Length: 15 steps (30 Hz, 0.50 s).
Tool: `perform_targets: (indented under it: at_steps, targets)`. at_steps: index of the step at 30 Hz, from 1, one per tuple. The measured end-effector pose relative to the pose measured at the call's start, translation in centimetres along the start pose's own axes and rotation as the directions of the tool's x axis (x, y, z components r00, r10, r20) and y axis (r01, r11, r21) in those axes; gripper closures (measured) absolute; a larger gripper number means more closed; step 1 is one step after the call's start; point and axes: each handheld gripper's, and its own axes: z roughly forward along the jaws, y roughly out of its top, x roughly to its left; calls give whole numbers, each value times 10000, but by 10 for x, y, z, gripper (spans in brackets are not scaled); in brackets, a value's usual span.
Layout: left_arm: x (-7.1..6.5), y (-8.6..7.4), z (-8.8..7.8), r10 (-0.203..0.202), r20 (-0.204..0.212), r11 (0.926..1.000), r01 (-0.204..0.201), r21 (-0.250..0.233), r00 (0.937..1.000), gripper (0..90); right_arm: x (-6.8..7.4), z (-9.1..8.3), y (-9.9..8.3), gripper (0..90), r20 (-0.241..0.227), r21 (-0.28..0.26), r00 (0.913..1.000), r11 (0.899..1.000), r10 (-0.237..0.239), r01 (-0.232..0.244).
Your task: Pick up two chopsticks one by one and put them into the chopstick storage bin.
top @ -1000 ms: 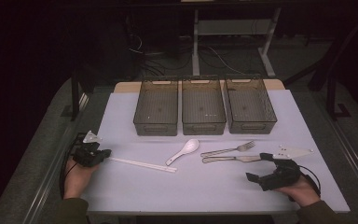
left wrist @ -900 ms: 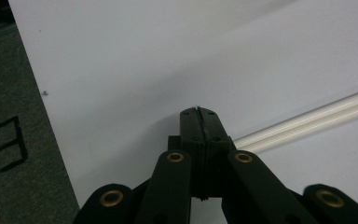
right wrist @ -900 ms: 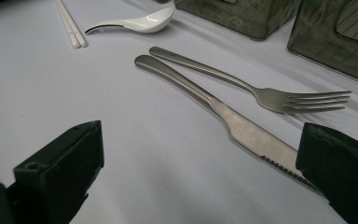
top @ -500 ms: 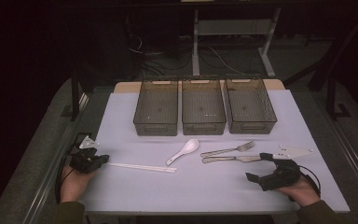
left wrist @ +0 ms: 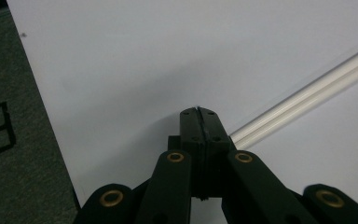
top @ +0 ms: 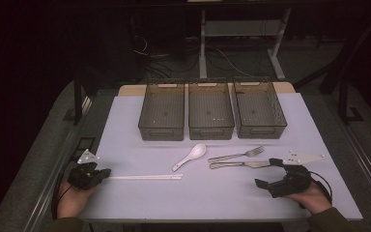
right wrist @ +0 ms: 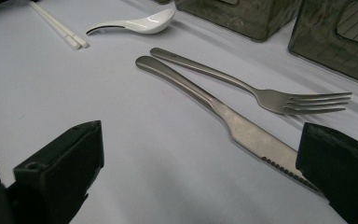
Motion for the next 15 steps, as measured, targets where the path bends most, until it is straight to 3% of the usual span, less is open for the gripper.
perform_targets:
  at_steps: [11, 15]
  targets:
    - [-11, -9, -6, -36, 150, 10000, 36, -24, 9999, 891, 0, 0, 0, 8, -10, 10, 10000, 10000, 24, -24]
    - [-11, -6, -6, 209, -158, 9998, -209, -23, 9997, 889, 1, 1, 1, 8, -44, -1, 10000, 10000, -37, 37]
